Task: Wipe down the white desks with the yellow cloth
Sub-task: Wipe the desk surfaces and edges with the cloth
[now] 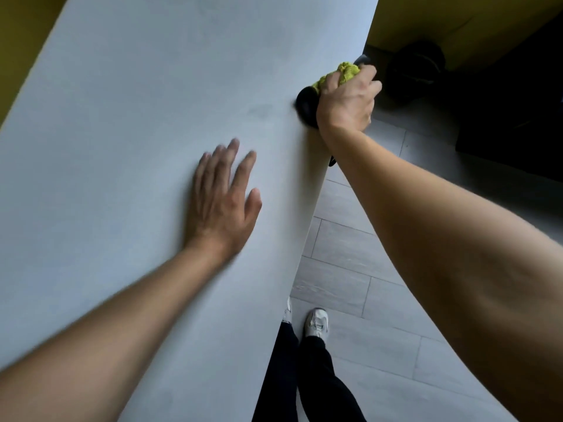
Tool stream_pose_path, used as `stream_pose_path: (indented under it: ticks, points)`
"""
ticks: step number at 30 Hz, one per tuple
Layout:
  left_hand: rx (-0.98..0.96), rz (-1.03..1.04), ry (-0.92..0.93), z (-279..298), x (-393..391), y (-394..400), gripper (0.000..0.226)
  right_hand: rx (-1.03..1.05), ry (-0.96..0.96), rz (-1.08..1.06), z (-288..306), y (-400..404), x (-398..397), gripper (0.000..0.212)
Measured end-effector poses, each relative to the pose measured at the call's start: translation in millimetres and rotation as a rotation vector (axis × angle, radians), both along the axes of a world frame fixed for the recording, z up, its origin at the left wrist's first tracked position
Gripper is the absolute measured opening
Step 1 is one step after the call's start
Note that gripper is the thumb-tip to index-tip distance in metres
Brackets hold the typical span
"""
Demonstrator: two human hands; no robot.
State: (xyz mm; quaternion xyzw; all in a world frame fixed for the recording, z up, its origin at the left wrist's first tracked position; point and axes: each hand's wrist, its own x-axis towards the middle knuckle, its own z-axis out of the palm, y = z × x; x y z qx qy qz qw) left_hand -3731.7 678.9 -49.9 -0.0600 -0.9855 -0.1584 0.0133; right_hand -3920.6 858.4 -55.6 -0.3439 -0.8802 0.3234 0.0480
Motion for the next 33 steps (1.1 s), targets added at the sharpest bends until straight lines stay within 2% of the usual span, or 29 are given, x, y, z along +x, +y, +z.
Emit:
stream_pose_path:
  ticks: [4, 7, 11, 14, 18, 24, 27, 30, 33]
  points:
    - [-0.008, 0.070, -0.045, 0, 134, -20, 0.059, -0.057, -0.001, 0.007, 6, -7, 36, 0.041]
    - [-0.050, 0.107, -0.102, -1, 203, -35, 0.061, -0.100, 0.049, 0.048, 3, -25, 111, 0.044]
    - [-0.084, 0.068, -0.131, 0, 226, -41, 0.063, -0.159, 0.036, 0.077, 4, -54, 228, 0.050]
    - [-0.100, 0.088, -0.116, 0, 224, -39, 0.063, -0.193, 0.002, 0.102, 8, -61, 273, 0.051]
    - [-0.098, 0.083, -0.084, -5, 225, -40, 0.063, -0.177, -0.043, 0.105, 12, -55, 251, 0.050]
    - [-0.107, 0.092, -0.059, -8, 225, -39, 0.064, -0.166, -0.051, 0.030, 12, -33, 149, 0.043]
    - [-0.111, 0.093, -0.041, -12, 227, -39, 0.064, -0.128, -0.063, 0.040, 8, -25, 125, 0.043]
    - [-0.115, 0.089, -0.030, -14, 227, -40, 0.064, -0.142, -0.035, 0.022, 4, -30, 141, 0.043]
    - [-0.115, 0.088, -0.028, -14, 227, -39, 0.065, -0.188, 0.026, 0.031, 3, -49, 206, 0.045]
